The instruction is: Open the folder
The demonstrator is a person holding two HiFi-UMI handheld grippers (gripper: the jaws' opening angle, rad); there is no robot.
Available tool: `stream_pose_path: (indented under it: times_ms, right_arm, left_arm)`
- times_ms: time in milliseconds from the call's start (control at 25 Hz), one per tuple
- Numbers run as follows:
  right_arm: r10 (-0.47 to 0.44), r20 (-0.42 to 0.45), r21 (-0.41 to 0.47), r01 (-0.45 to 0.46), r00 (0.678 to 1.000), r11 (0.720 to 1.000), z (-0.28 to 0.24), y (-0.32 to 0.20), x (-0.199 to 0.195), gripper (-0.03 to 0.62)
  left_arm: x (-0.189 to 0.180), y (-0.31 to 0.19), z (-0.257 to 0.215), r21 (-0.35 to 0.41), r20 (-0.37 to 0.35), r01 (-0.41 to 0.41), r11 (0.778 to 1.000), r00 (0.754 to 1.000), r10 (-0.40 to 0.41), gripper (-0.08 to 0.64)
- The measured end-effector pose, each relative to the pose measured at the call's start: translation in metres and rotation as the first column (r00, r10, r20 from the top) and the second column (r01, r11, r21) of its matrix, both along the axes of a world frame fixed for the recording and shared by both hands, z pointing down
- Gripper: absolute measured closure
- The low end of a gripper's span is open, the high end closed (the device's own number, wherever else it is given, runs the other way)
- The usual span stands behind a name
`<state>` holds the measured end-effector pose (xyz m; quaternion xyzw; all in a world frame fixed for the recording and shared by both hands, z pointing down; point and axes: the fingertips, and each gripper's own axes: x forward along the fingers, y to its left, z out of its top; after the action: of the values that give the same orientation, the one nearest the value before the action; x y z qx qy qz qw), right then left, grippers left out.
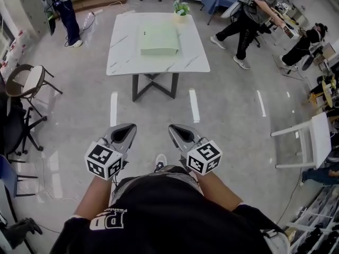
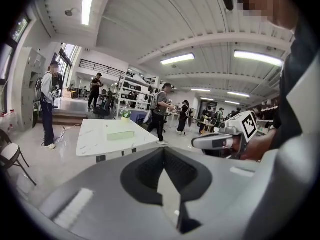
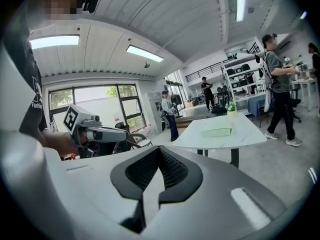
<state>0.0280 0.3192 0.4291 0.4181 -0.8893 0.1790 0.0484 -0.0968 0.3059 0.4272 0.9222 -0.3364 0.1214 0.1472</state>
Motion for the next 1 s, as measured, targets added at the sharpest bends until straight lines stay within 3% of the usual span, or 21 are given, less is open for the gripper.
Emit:
stream_pose_path:
  times_ms: [360,1000]
  right_arm:
    - [-0.044,0.023,-0.006,0.045,0.999,0.999,0.006,-0.054,0.037,0.595]
    - [-0.050,0.079,-0.059,0.054,0.996,0.997,0.021,-0.087,0.070,0.595]
  left_arm:
    - [0.035,-0.044,0.014,-0.032,0.019,0.040,0.999,0.999,-0.040,0.511]
    - [0.071,-0.078,0.017,-0.062,0.045,0.054,0.997,0.998,-0.051,0.511]
